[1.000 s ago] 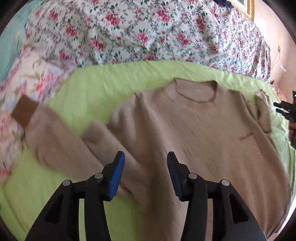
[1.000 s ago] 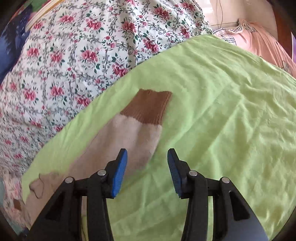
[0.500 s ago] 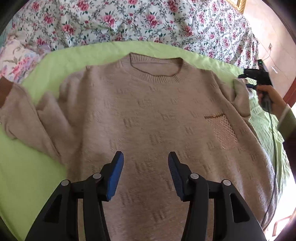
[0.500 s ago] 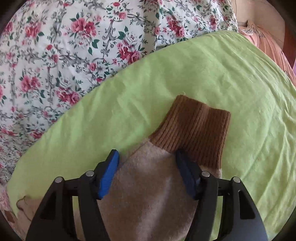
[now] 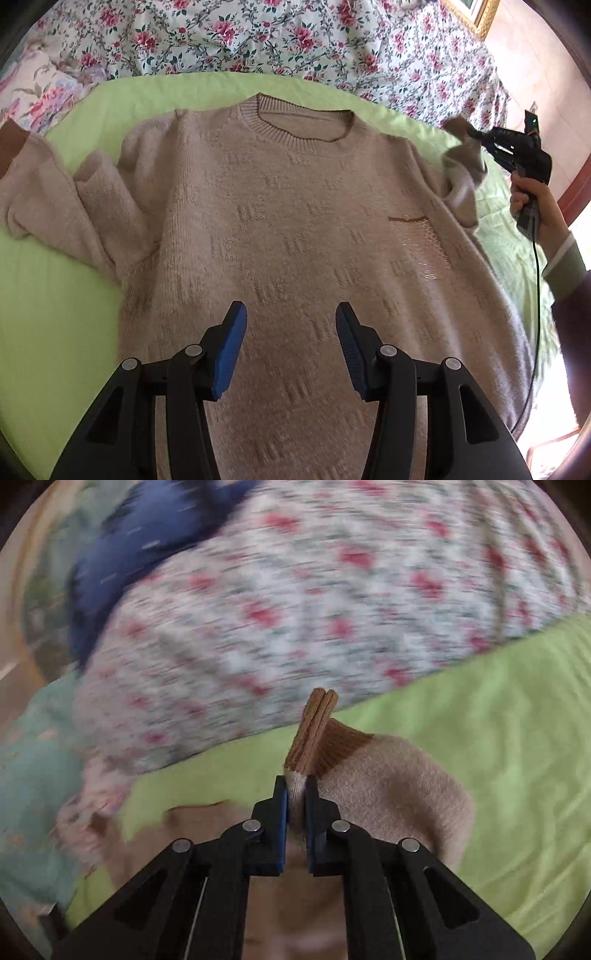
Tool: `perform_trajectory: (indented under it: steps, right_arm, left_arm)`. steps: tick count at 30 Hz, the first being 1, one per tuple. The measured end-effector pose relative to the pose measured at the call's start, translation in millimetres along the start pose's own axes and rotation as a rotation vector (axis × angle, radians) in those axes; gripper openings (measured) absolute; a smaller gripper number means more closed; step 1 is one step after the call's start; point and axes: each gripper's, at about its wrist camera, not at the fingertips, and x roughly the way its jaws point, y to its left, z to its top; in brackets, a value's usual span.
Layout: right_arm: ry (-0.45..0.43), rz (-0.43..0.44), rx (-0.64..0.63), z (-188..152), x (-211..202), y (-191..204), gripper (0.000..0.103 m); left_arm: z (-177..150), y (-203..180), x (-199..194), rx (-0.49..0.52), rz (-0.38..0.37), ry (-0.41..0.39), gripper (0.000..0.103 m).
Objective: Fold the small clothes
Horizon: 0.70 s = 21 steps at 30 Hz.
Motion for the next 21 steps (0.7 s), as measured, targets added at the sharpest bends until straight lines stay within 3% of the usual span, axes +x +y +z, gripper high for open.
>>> perform_trajectory:
  steps: [4,6,10,13,16,19,21]
  right_arm:
    - [0.101,0.242,-0.12,-30,26,90,0.009]
    - [0.163,0.31,-0.176,-48,44,127,0.009]
    - [0.3,0.328,-0.265,-96,84,184,0.009]
    - [0.4,0.346,-0.263,-127,113,200,0.01]
    - [0.504,0.368,-0.247,-154,126,202,0.02]
    - [0.491,0.39,-0.188,-157,111,191,0.036]
    - [0.453,0.39,-0.155,-148,94,180,0.038]
  left_arm:
    - [-5,8,-10,-0.034,-0.026,-0.008,0.051]
    - [-8,15,-17,-0.063,-0.041,-0.014,0.051]
    - [-9,29,-27,-0.105,-0.068,-0.032,0.051]
    - [-8,38,-31,-0.132,-0.11,-0.044,0.054]
    - [-4,43,-28,-0.152,-0.148,-0.044,0.054]
    - [2,46,-19,-0.161,-0.179,-0.037,0.056]
    - [9,47,-9,-0.17,-0.203,-0.024,0.062]
